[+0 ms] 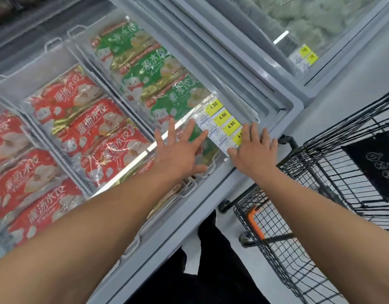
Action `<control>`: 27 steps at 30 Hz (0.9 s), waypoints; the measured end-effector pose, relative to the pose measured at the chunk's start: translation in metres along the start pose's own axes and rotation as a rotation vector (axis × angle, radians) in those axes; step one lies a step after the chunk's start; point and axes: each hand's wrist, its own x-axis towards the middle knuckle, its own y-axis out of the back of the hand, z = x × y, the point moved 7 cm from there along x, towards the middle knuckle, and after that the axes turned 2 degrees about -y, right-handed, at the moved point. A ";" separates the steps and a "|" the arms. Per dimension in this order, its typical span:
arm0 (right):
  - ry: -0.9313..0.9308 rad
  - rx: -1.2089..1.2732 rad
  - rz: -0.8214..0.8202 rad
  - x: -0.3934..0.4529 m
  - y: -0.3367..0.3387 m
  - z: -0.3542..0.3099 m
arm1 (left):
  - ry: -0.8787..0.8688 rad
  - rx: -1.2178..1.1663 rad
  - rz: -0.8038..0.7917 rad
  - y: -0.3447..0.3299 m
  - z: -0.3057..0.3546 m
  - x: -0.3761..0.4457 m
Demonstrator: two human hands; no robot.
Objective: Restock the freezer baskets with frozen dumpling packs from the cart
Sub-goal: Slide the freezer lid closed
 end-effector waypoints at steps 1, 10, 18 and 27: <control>0.006 -0.006 -0.007 0.005 0.002 0.004 | 0.004 0.012 -0.007 0.003 0.004 0.005; 0.071 -0.108 0.015 0.051 0.029 0.041 | 0.025 0.025 -0.010 0.026 0.038 0.055; 0.092 -0.225 0.059 0.094 0.050 0.067 | 0.030 0.039 0.012 0.045 0.067 0.099; 0.103 -0.144 0.060 0.099 0.051 0.071 | 0.071 0.003 0.033 0.051 0.078 0.099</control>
